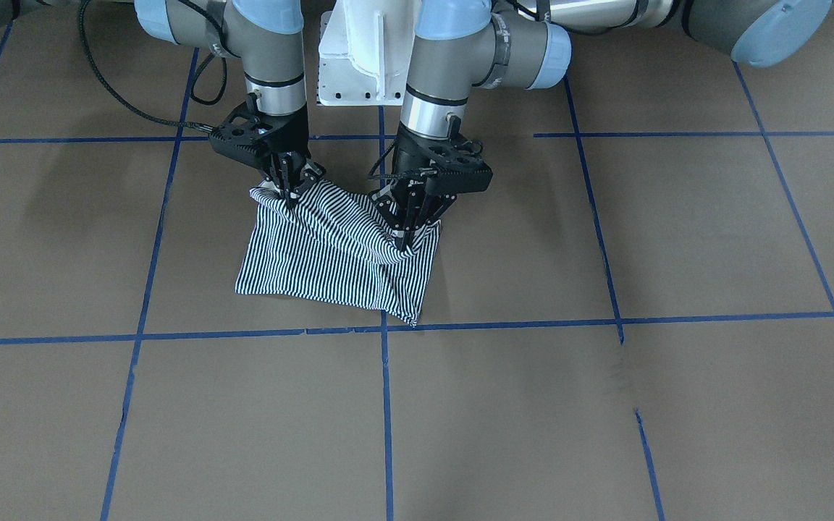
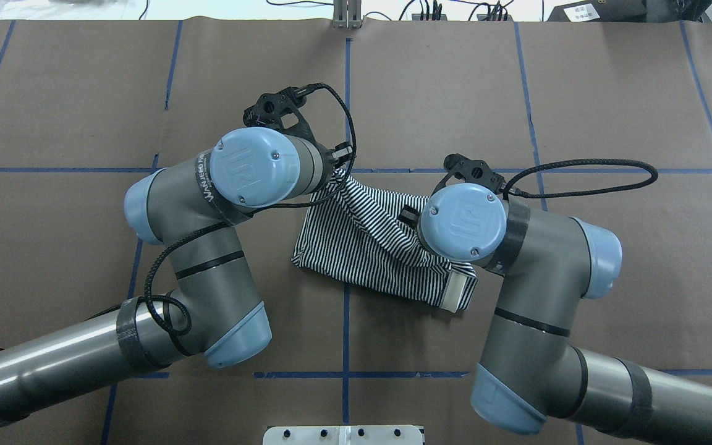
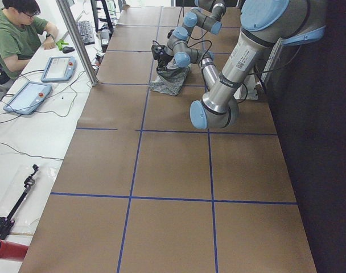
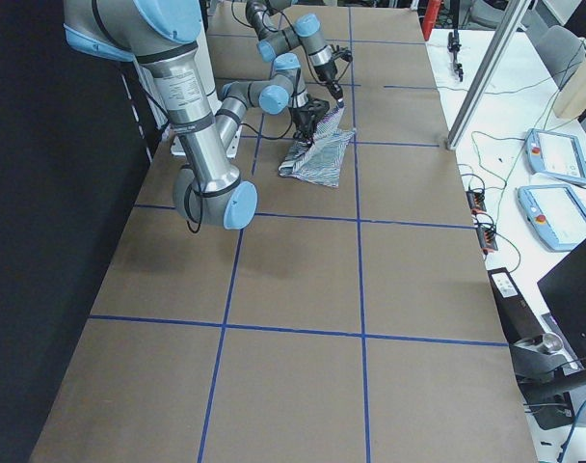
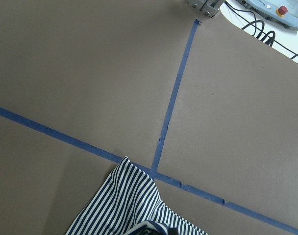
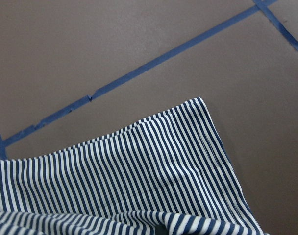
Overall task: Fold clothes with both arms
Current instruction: 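Fold the shirt's side edges inward toward each other with both grippers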
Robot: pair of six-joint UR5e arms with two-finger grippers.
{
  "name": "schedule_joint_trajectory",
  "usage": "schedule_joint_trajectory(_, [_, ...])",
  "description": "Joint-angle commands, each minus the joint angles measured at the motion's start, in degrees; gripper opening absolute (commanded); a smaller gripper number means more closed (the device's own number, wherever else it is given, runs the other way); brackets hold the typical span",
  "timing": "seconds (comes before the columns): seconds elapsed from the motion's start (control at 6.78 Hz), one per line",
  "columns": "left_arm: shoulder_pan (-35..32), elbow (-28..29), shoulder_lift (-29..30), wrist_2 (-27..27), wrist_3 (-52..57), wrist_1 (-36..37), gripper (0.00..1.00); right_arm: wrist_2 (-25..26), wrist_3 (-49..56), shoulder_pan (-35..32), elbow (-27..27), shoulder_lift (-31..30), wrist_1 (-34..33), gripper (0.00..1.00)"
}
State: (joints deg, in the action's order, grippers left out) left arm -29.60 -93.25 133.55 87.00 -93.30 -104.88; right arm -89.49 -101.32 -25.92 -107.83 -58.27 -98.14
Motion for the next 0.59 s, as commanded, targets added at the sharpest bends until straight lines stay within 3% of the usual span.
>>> schedule_joint_trajectory(0.0, [-0.02, 4.46, 0.57, -0.07, 0.57, -1.38, 0.00, -0.25, 1.91, -3.94, 7.86, 2.81, 5.28, 0.00])
schedule_joint_trajectory(0.15, [0.07, 6.22, 0.92, -0.16, 1.53, -1.82, 0.00, -0.25, 2.79, -5.09, 11.90, 2.89, 10.29, 0.00])
schedule_joint_trajectory(0.44, [0.16, 9.74, 0.92, -0.08, 1.71, -6.29, 0.00, -0.42, 4.19, -5.63, 13.79, 2.89, 11.75, 0.00])
